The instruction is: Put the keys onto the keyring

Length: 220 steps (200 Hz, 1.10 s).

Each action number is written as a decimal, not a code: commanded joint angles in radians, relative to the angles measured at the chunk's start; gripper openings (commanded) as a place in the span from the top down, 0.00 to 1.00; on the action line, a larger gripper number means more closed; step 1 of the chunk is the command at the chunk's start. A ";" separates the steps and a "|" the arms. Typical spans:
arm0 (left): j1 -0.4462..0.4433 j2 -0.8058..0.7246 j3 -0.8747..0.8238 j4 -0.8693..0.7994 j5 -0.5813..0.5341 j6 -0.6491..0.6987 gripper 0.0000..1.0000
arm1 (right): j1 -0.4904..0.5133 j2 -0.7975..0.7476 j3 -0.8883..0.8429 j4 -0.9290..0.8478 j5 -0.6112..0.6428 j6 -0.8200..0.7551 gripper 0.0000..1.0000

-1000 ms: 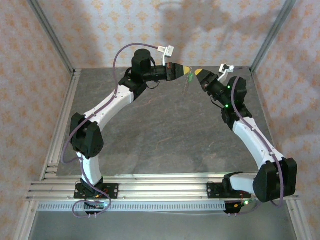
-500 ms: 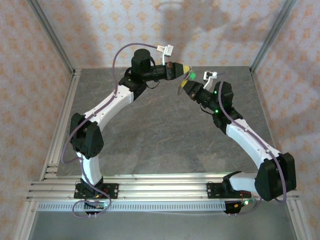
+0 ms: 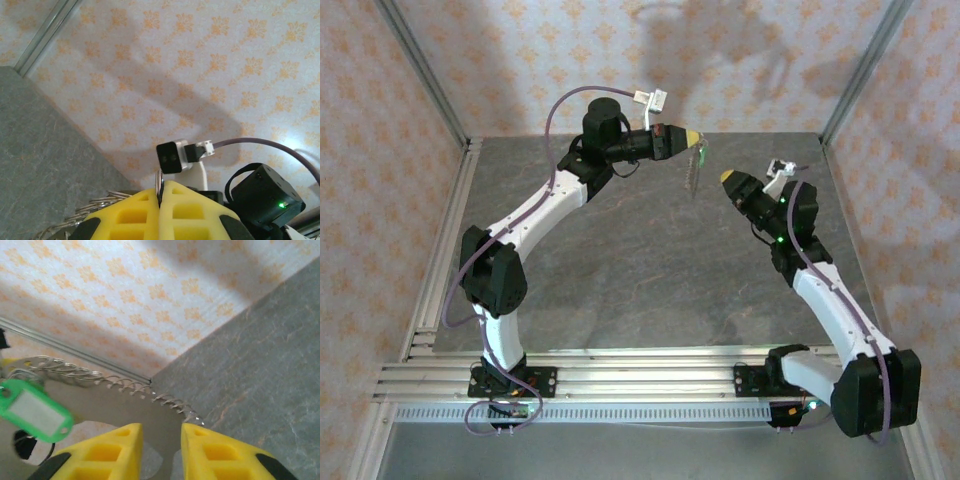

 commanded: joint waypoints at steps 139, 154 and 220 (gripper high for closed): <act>0.001 -0.014 0.033 0.065 0.017 -0.014 1.00 | 0.010 0.210 0.208 0.468 -0.222 0.214 0.63; 0.002 -0.014 0.034 0.066 0.018 -0.014 1.00 | 0.020 0.217 0.210 0.467 -0.226 0.208 0.63; 0.001 -0.010 0.035 0.064 0.015 -0.012 1.00 | 0.043 0.230 0.203 0.450 -0.237 0.189 0.73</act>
